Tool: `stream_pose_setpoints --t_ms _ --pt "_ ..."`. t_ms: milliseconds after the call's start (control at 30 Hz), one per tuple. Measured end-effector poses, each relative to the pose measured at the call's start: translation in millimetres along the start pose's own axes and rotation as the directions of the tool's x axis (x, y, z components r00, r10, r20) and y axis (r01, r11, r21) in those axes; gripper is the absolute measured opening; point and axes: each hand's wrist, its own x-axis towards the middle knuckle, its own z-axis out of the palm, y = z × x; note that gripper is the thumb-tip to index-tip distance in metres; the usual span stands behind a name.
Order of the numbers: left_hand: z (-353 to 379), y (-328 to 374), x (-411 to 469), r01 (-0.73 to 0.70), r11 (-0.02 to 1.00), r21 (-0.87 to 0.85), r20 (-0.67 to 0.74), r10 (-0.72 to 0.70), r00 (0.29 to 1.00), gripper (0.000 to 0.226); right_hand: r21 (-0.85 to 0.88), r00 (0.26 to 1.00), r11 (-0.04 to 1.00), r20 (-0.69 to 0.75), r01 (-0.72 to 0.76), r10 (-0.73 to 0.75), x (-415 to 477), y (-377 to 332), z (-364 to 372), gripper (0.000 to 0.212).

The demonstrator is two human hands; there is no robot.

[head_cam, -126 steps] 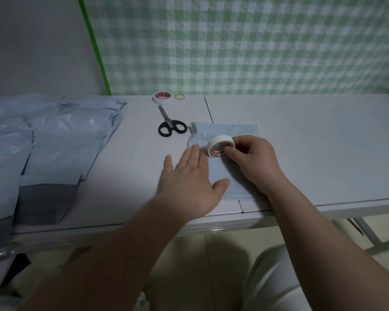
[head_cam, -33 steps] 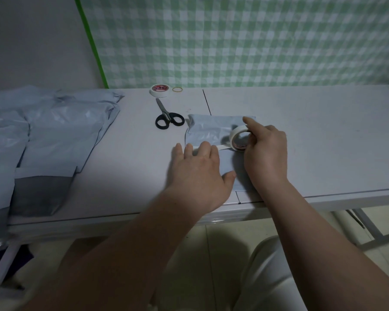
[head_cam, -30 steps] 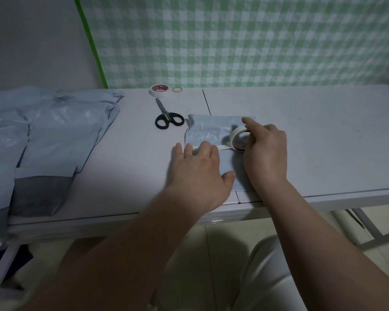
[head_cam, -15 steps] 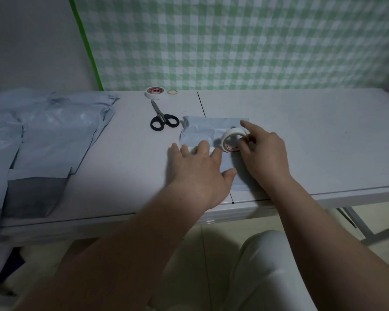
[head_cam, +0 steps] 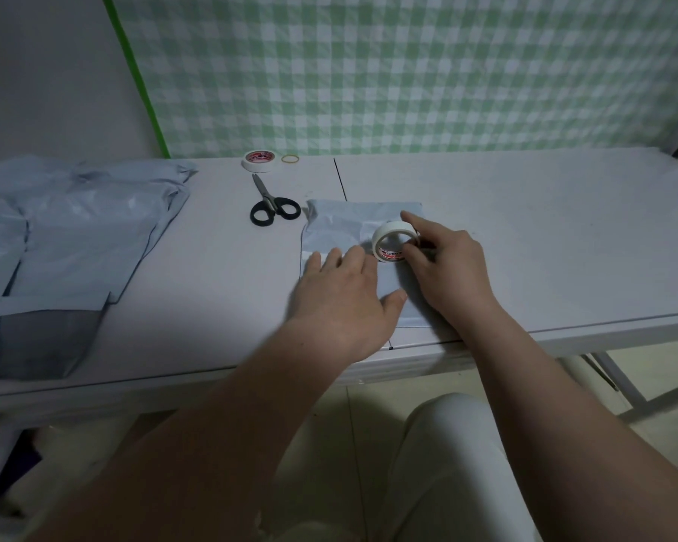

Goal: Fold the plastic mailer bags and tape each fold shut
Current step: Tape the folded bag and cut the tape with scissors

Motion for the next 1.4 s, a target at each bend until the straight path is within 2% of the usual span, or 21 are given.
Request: stream_pose_setpoints --t_ms 100,300,433,667,833,967,1100,1200,1400 --pt "0.0 0.5 0.0 0.007 1.0 0.01 -0.003 -0.007 1.0 0.062 0.037 0.999 0.999 -0.029 -0.012 0.013 -1.1 1.4 1.9 0.038" --pt "1.1 1.0 -0.7 0.015 1.0 0.021 0.008 -0.015 1.0 0.065 0.071 0.979 0.99 -0.158 -0.121 0.131 2.0 13.1 4.0 0.043" --pt "0.9 1.2 -1.2 0.017 0.999 0.04 0.017 -0.017 1.0 0.066 -0.062 0.968 0.99 -0.227 -0.123 0.106 -3.0 8.3 0.0 0.048" --pt "-3.8 4.9 2.7 0.034 0.996 0.078 0.052 -0.039 0.998 0.065 -0.139 0.984 0.985 -0.158 -0.102 0.08 -2.4 6.5 -3.7 0.052" --pt "-7.5 13.2 5.5 0.047 0.991 0.128 0.095 -0.059 0.994 0.064 -0.037 0.992 0.992 -0.058 -0.117 0.115 2.1 11.2 -12.3 0.042" --pt "-9.1 20.2 6.9 0.061 0.988 0.142 0.084 -0.073 0.994 0.065 -0.009 0.996 0.997 0.05 -0.078 0.078 0.8 10.2 -23.7 0.038" --pt "-7.8 27.7 8.7 -0.006 0.999 0.046 0.042 0.005 0.999 0.068 0.016 0.997 0.998 0.037 -0.067 0.066 -1.2 10.2 -25.0 0.037" --pt "-3.2 28.9 7.5 -0.009 1.0 -0.021 0.022 0.01 1.0 0.068 0.008 0.998 0.998 0.018 -0.065 0.065 -1.2 11.1 -21.9 0.038" --pt "-0.7 31.6 7.5 0.004 1.0 0.031 0.014 -0.005 1.0 0.066 0.065 0.999 0.997 -0.017 -0.047 0.048 -0.6 15.5 -20.5 0.034"
